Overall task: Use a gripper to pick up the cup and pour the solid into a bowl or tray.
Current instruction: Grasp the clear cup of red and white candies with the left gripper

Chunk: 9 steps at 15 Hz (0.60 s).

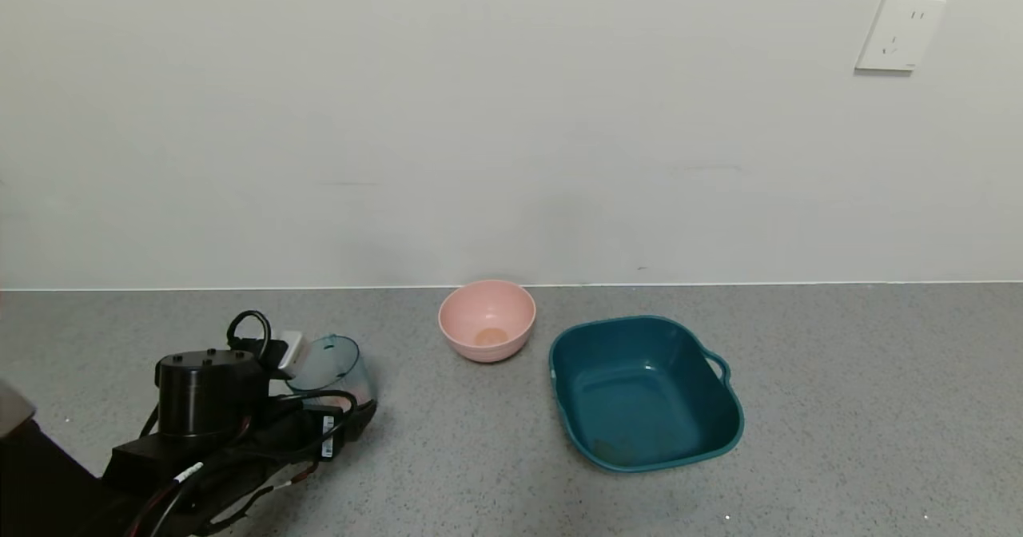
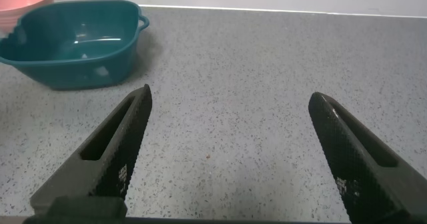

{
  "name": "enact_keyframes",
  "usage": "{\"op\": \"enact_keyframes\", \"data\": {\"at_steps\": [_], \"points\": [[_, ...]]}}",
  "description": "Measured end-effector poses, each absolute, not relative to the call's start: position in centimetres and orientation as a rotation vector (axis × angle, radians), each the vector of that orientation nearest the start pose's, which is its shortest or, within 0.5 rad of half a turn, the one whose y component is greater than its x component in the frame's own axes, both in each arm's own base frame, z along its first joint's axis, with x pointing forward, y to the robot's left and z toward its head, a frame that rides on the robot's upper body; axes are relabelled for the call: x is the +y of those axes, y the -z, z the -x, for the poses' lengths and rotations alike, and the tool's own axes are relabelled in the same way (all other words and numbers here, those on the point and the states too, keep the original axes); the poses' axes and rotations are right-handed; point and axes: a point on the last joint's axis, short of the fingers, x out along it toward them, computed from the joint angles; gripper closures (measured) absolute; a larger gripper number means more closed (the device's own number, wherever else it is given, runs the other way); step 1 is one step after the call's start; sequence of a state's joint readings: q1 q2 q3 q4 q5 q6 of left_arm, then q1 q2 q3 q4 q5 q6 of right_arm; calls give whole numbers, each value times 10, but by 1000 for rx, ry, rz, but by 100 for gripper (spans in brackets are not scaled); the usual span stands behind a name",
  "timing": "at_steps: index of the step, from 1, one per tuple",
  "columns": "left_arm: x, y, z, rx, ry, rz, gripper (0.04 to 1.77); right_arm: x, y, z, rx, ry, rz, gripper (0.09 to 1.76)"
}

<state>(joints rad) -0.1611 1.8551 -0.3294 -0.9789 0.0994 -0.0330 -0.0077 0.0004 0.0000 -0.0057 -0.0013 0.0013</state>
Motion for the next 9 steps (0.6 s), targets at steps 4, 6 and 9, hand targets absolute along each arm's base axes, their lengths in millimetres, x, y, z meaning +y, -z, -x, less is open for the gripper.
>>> {"op": "enact_keyframes", "data": {"at_steps": [4,6,9], "points": [[-39,-59,-257,506,51,-34,9,0,-76,23,-5,9,-2,14],[-40,-55,-259,504,52,-34,9,0,-76,23,-5,9,-2,14],[-41,-51,-264,465,54,-31,9,0,-76,23,-5,9,-1,14]]}}
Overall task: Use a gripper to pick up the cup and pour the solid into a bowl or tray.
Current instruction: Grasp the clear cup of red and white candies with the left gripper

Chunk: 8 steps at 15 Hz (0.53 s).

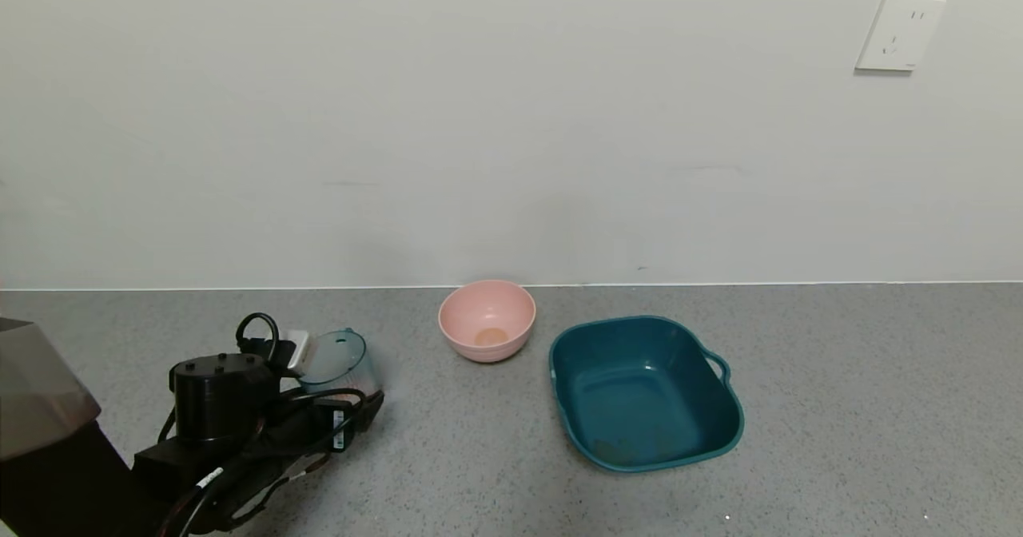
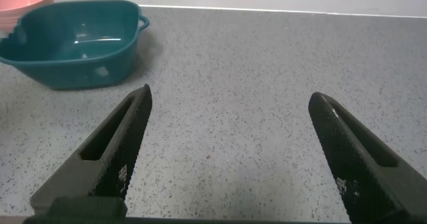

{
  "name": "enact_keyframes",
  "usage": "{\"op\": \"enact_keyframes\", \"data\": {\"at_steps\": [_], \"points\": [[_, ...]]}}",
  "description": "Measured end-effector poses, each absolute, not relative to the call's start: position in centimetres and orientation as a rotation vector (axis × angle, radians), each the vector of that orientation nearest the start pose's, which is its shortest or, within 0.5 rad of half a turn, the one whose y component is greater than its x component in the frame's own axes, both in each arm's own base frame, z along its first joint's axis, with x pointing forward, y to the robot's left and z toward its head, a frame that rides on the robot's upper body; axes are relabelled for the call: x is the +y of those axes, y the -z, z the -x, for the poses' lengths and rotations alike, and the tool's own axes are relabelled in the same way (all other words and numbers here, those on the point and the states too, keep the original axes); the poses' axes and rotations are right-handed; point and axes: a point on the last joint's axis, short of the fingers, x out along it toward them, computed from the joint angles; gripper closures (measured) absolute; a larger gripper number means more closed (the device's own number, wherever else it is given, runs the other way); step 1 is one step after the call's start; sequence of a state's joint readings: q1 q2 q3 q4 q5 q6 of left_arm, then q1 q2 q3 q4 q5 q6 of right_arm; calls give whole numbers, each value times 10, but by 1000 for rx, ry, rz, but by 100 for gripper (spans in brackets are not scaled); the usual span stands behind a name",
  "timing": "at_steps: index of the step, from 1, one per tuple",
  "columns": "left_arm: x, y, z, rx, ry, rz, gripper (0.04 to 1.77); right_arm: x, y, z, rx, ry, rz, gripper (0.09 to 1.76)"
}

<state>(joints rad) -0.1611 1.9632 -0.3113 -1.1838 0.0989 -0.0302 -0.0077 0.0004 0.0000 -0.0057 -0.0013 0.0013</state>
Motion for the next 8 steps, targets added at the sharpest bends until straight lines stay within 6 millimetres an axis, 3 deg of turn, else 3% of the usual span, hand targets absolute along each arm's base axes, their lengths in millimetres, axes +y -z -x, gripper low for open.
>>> {"op": "enact_keyframes", "data": {"at_steps": [8], "points": [[-45,-32,-268,408,66,-27,9,0,-76,23,-5,9,-2,14]]}}
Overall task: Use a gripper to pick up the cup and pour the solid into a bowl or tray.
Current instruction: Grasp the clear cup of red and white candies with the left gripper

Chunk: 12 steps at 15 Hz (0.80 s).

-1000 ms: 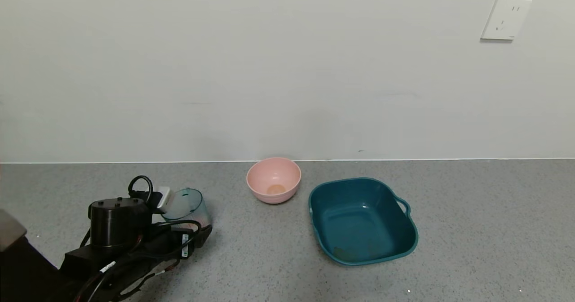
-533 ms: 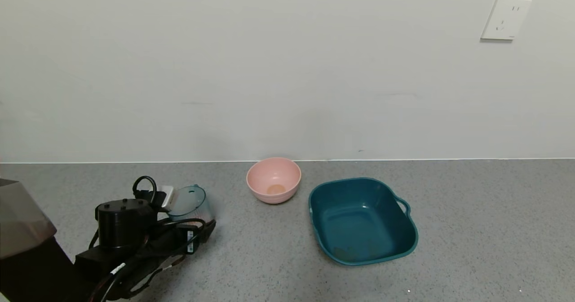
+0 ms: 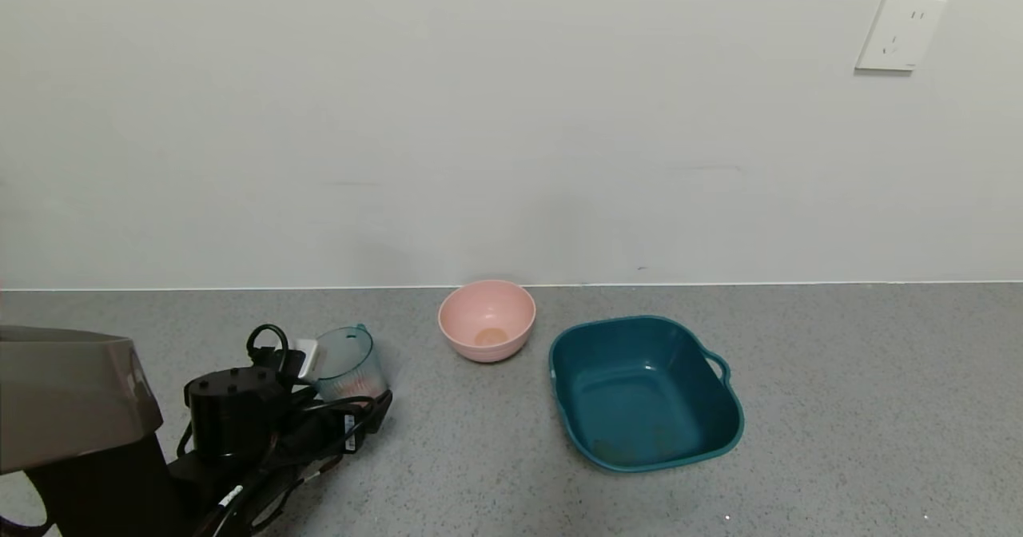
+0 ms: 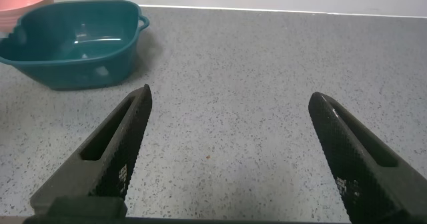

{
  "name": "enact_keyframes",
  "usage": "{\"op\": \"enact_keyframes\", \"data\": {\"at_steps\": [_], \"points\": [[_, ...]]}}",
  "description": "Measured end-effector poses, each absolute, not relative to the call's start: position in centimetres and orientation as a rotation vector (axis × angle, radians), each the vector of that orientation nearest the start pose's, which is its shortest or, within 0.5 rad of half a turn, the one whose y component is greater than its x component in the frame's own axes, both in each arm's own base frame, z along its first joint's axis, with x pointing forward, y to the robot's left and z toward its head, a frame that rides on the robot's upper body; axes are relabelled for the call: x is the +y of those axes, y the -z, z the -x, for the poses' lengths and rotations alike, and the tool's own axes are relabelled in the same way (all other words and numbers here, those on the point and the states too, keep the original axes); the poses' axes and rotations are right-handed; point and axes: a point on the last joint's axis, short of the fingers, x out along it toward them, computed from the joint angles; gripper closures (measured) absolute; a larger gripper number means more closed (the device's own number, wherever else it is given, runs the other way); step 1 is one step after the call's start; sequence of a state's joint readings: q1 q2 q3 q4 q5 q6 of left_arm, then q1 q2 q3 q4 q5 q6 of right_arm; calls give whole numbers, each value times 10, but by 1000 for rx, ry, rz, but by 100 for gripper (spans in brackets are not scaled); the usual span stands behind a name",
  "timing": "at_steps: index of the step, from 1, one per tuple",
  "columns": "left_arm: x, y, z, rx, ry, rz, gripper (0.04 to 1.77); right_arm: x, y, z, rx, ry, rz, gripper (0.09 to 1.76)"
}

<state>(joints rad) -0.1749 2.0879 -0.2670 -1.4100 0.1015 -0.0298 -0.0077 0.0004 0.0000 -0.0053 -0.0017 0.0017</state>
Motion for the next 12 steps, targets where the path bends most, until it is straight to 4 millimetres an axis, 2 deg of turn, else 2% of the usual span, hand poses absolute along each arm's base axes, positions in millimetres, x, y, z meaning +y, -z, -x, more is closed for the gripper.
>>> {"op": "enact_keyframes", "data": {"at_steps": [4,8,12], "points": [[-45,-30,-270,406,67,-30,9,0,-76,23,-5,9,-1,14],[-46,-34,-272,327,68,-21,9,0,-76,23,-5,9,-1,14],[-45,-27,-270,343,57,-28,9,0,-76,23,-5,9,-1,14]]}}
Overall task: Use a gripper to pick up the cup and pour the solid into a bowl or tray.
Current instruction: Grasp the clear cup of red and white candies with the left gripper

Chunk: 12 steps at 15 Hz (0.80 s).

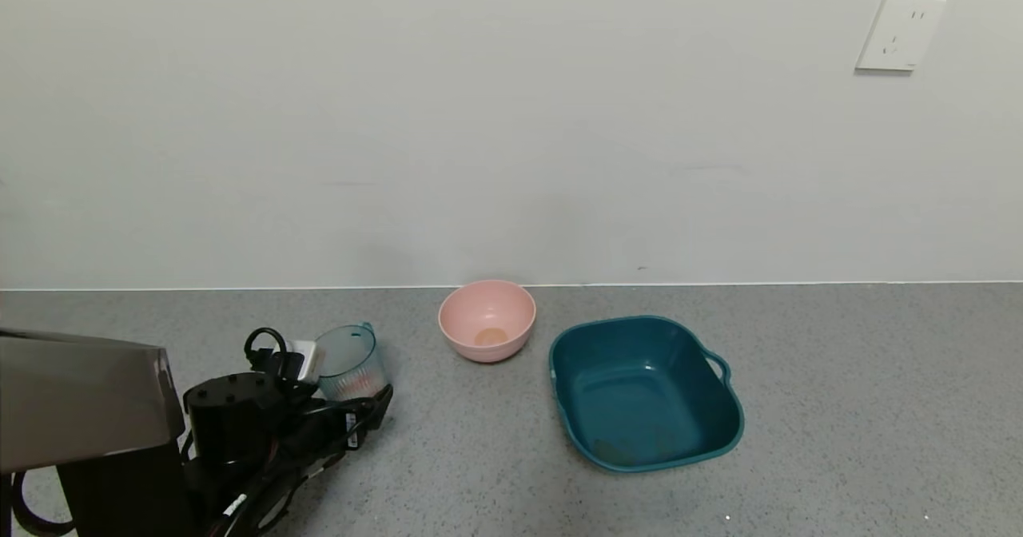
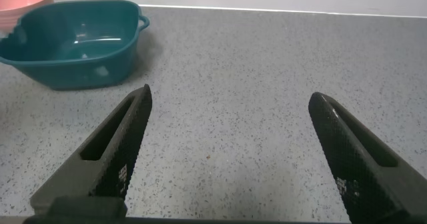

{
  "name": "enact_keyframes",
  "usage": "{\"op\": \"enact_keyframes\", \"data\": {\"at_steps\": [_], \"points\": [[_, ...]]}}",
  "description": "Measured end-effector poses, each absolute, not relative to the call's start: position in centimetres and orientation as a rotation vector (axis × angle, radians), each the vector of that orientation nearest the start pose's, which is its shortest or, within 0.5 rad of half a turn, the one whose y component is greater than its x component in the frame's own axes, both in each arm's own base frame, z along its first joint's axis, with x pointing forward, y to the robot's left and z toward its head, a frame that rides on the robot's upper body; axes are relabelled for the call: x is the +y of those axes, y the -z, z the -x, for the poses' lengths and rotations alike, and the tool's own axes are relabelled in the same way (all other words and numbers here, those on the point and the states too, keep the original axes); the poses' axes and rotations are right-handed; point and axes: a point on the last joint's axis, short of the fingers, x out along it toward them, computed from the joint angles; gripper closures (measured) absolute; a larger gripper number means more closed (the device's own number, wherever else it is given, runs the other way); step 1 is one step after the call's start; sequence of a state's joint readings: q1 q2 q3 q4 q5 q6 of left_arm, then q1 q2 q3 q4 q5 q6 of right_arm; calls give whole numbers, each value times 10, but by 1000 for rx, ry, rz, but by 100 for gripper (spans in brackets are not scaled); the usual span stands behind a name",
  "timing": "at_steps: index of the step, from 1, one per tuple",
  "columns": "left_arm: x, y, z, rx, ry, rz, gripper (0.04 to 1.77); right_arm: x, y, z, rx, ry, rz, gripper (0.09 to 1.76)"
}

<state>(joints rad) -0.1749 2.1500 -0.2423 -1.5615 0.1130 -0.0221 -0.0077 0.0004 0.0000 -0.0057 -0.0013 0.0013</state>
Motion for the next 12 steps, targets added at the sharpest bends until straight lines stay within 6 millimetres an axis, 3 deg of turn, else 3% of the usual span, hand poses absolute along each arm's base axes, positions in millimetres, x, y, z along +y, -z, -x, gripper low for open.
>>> {"op": "enact_keyframes", "data": {"at_steps": [12], "points": [[-58,-26,-273,326,31,-45,9,0,-76,23,-5,9,-2,14]]}}
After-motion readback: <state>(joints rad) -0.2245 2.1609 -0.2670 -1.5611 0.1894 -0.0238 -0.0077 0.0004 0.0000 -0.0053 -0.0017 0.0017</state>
